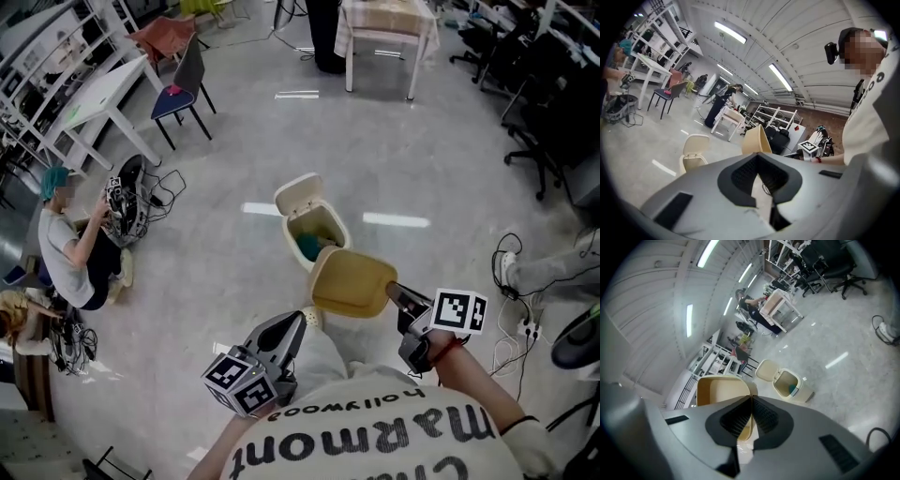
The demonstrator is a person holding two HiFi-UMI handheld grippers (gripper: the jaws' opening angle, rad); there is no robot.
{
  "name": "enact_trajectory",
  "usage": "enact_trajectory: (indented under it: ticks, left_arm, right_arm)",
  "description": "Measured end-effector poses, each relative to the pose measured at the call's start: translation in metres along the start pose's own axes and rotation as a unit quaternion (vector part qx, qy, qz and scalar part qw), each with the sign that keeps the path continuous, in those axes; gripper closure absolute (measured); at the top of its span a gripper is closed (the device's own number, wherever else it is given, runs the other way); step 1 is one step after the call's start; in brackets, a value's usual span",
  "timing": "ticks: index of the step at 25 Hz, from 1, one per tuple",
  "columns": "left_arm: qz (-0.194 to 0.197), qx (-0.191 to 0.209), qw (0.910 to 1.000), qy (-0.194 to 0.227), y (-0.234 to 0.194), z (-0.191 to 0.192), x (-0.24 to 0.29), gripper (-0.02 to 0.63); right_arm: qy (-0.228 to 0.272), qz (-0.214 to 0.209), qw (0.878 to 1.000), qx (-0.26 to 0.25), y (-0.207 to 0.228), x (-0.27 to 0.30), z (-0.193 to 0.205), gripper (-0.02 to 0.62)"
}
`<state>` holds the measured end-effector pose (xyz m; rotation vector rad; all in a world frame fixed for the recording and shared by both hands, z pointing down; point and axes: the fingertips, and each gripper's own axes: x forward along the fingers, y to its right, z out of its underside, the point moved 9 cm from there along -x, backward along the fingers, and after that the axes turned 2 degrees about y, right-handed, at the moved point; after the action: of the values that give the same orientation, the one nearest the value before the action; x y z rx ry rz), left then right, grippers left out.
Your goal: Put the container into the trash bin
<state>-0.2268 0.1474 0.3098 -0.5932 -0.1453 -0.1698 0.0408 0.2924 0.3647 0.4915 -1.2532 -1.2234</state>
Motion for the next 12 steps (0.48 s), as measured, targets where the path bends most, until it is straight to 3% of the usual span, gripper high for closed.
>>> enact_trajectory:
  ticks: [5, 12]
  left_arm:
    - [0.043, -0.011, 0.999, 0.002, -0.029, -0.04, 0.037, 0.615]
    - [0.052, -0.023, 0.9983, -0.01, -0.089, -0.09, 0.08, 0.614]
  right_arm:
    - [0.025, 0.019, 0.999, 0.013, -0.004, 0.018, -0.03, 0.584]
    - [0.057, 0.024, 0.998, 0.023, -0.023, 0.065, -0.071, 0.584]
